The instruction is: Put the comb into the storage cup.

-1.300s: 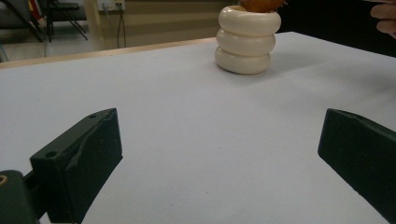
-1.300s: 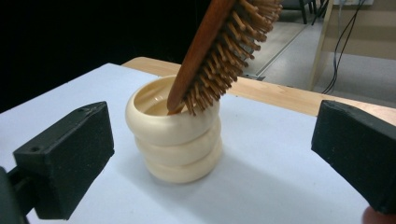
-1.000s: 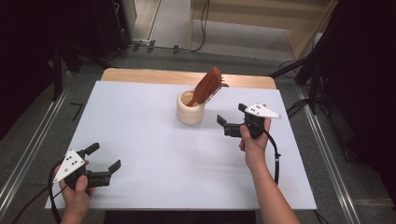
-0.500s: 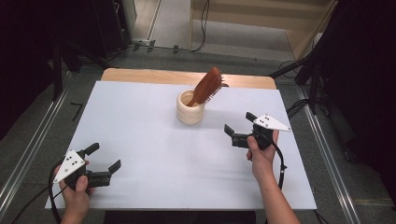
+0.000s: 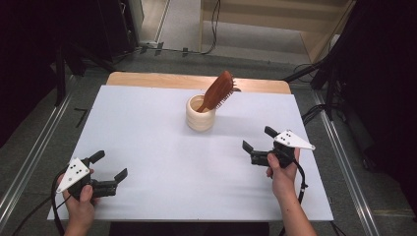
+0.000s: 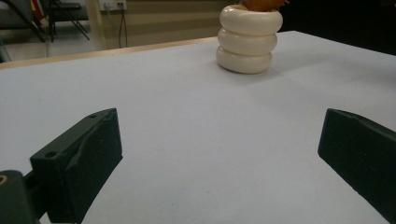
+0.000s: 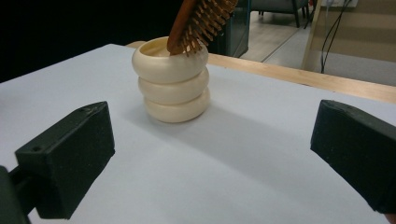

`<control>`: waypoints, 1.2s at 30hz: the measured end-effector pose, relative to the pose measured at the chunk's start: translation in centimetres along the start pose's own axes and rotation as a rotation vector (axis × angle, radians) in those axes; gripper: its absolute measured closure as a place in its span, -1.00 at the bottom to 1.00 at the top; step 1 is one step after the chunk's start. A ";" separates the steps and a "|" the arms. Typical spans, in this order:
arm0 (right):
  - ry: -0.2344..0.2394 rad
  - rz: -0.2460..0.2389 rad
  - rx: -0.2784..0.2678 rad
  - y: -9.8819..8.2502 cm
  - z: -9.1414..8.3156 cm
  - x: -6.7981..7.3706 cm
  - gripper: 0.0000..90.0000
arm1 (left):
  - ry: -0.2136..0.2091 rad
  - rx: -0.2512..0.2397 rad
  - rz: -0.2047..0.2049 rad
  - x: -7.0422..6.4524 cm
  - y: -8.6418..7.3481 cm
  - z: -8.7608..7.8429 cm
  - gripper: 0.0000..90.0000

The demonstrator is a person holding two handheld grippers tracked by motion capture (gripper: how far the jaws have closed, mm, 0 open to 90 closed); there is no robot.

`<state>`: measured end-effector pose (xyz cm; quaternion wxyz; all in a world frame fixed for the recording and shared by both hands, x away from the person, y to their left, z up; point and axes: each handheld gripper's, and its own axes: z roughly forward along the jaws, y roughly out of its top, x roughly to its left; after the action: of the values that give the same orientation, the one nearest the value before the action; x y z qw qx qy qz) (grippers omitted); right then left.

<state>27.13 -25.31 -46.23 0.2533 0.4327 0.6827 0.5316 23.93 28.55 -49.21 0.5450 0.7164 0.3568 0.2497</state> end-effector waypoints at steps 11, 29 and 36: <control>-0.019 -0.008 -0.017 -1.2 -2.0 -0.8 -1.00 | 0.005 0.004 0.004 0.0 0.0 0.0 -1.00; -0.045 -0.006 -0.031 -2.9 -4.8 -1.6 -1.00 | 0.007 0.001 0.002 0.0 0.0 0.0 -1.00; -0.059 -0.009 -0.031 -3.5 -5.7 -1.8 -1.00 | 0.007 0.003 0.004 -0.1 0.0 0.0 -1.00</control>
<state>22.29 -30.00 -47.97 0.2822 0.4410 0.6687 0.5279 23.90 28.51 -49.22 0.5420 0.7172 0.3576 0.2529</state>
